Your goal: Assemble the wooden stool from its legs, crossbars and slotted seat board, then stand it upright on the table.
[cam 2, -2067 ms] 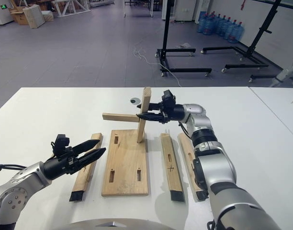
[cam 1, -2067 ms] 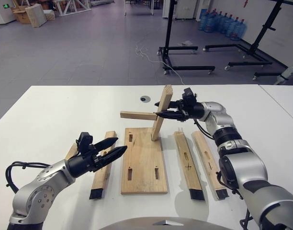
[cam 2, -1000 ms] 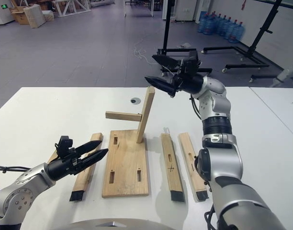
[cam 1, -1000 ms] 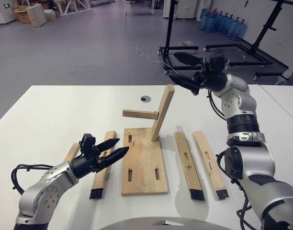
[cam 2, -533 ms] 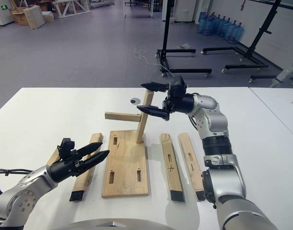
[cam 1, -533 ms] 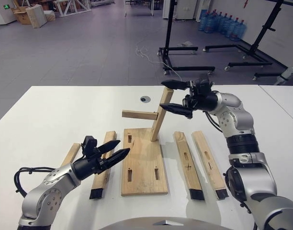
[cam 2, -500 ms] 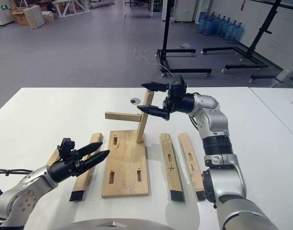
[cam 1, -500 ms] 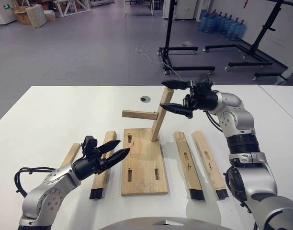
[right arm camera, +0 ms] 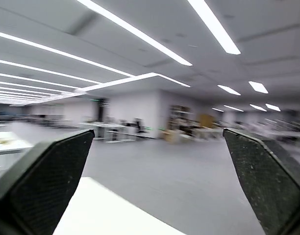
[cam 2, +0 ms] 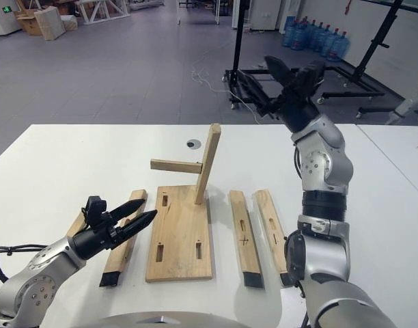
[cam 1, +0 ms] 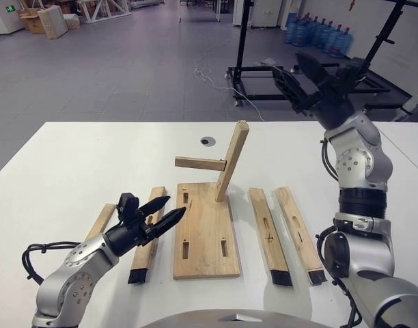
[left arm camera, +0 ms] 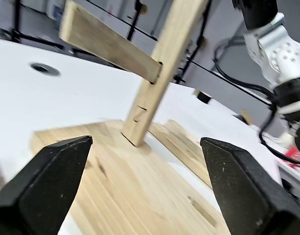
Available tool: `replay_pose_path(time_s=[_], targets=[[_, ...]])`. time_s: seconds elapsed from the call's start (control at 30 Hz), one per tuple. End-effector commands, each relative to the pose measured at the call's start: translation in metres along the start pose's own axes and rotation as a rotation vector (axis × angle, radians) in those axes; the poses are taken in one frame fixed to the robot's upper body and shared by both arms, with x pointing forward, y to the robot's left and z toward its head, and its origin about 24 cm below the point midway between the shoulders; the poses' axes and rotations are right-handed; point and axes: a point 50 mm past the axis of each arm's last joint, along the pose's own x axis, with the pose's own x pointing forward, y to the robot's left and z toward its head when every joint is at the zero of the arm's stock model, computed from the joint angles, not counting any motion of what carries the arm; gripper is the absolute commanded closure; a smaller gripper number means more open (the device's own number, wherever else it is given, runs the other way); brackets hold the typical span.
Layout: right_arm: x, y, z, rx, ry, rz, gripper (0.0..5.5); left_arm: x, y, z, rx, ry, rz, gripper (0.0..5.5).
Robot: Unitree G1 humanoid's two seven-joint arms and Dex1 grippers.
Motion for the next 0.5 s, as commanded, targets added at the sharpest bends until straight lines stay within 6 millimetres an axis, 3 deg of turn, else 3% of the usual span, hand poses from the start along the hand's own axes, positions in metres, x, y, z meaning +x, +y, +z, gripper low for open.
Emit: replay_pose_path(time_s=[0.03,0.1,0.2,0.5], targets=[[-0.052,0.005,-0.051,-0.061,0.317,-0.237,0.66,-0.012,0.009,0.013,0.089,-0.114,0.273,1.46],[-0.086,0.007,-0.069,-0.192,0.478,-0.376,0.66,-0.019,0.01,0.024,0.117,-0.204,0.458,1.46],[-0.113,0.012,-0.08,-0.212,0.669,-0.445,0.66,-0.023,0.003,0.034,0.157,-0.289,0.605,1.46],[-0.16,0.059,-0.066,-0.103,0.916,-0.279,0.66,-0.035,-0.009,0.032,0.198,-0.344,0.807,1.46]])
